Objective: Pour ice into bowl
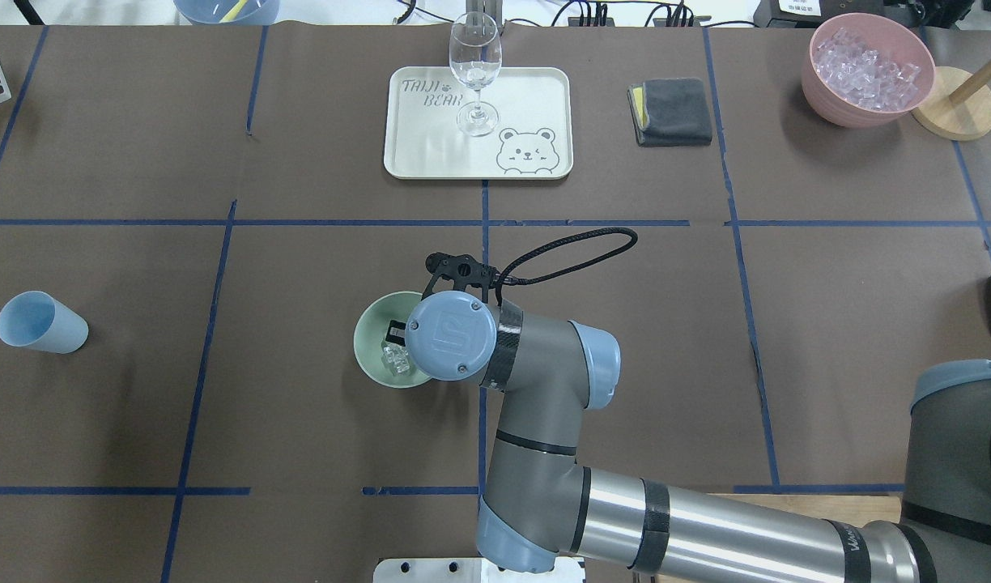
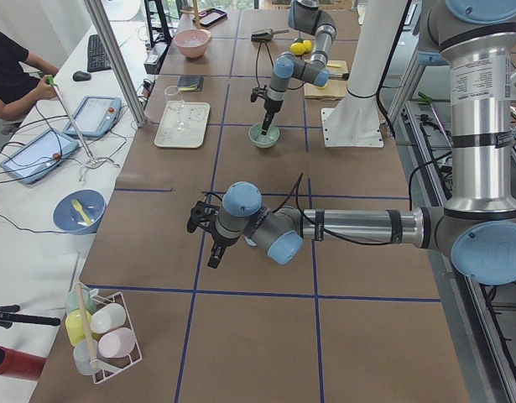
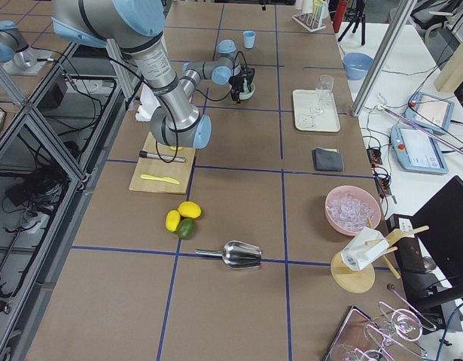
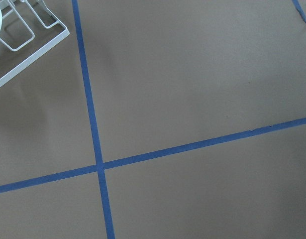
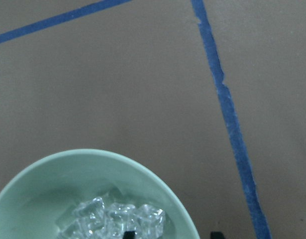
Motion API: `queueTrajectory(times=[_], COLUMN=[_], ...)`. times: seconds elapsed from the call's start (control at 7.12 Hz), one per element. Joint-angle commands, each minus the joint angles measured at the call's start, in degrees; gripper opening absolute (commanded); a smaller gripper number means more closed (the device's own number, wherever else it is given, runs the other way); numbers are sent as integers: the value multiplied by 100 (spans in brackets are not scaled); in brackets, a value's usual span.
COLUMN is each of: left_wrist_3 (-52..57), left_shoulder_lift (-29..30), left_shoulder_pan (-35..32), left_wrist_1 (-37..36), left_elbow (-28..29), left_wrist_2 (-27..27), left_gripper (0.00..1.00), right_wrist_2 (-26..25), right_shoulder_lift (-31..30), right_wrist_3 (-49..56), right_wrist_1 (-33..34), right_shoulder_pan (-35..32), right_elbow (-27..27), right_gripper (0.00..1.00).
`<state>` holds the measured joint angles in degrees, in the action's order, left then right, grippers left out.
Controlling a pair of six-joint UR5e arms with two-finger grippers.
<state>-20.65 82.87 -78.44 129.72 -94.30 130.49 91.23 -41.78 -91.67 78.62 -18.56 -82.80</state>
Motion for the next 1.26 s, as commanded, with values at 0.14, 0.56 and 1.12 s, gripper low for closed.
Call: queueTrajectory(times=[0.14, 0.56, 1.12], left_wrist_3=[0, 9, 9], left_shoulder_lift=[10, 10, 10], left_shoulder_pan=[4, 4, 13], left_wrist_1=[1, 1, 9], left_elbow=[8, 8, 0], left_wrist_2=[-32, -41, -32], left_gripper=[100, 100, 100], right_wrist_2=[70, 366, 1201], right_shoulder_lift=[-6, -197, -2583], right_wrist_3=[17, 26, 988], right_wrist_1=[-110, -49, -127], right_shoulder_pan=[-86, -322, -1252], right_elbow=[-52, -540, -2807], right_gripper=[0, 0, 0])
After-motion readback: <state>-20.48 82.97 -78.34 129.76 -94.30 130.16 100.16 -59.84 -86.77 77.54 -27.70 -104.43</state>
